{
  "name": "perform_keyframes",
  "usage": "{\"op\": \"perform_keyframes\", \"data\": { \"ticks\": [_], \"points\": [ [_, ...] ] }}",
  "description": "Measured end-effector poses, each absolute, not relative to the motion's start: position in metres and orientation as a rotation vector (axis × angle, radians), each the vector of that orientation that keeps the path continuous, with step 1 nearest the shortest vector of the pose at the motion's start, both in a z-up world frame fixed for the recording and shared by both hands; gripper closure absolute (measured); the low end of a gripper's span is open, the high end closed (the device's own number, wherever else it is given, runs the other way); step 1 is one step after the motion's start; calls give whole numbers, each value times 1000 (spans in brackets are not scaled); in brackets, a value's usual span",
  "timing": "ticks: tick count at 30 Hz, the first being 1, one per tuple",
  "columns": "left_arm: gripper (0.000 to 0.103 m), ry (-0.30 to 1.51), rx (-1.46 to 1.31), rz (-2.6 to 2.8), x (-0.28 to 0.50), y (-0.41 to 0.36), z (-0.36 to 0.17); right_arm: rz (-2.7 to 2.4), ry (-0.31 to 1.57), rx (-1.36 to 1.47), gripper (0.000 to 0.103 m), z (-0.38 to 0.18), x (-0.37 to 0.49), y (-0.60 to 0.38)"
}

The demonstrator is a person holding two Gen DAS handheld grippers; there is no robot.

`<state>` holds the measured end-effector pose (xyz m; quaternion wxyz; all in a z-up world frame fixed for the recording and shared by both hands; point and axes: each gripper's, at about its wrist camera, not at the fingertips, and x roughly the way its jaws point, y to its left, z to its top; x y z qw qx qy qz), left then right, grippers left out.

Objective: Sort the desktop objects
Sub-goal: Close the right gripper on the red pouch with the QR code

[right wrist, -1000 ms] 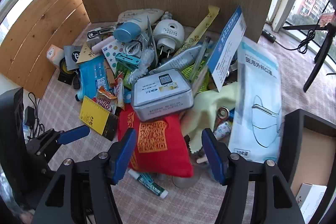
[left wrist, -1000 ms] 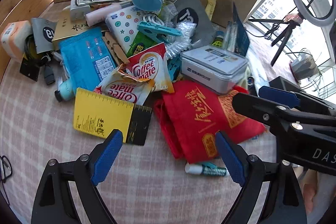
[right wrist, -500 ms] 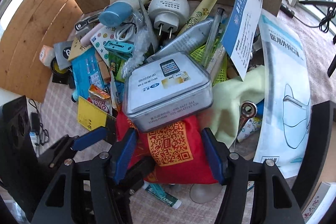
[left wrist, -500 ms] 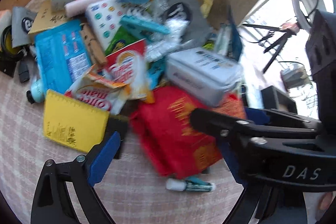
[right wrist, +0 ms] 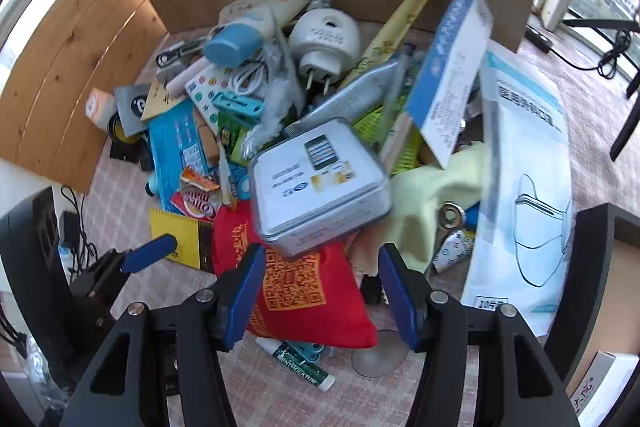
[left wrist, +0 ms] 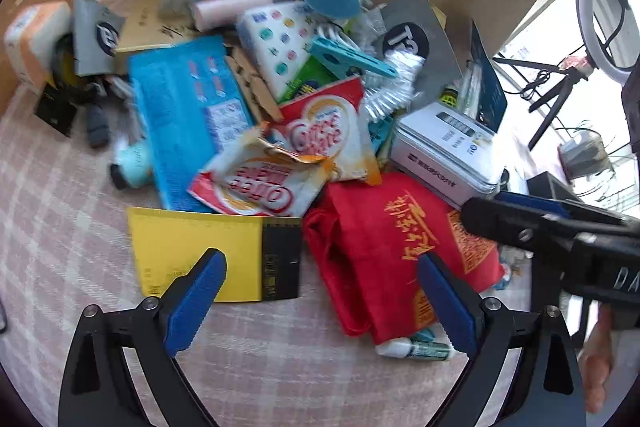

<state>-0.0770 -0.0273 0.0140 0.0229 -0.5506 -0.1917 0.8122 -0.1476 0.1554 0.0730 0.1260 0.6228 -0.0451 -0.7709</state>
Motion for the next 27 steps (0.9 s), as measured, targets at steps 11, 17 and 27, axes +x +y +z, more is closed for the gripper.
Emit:
{"op": "perform_keyframes", "data": {
  "ticks": [11, 17, 27],
  "points": [
    [7, -525, -1583, 2429, -85, -5, 16, -2111, -245, 1835, 63, 58, -147, 138],
    [8, -362, -1550, 2474, -72, 10, 39, -2117, -222, 1831, 68, 62, -140, 137],
    [7, -228, -1586, 2467, -60, -24, 38, -2231, -542, 1759, 61, 75, -78, 191]
  ]
}}
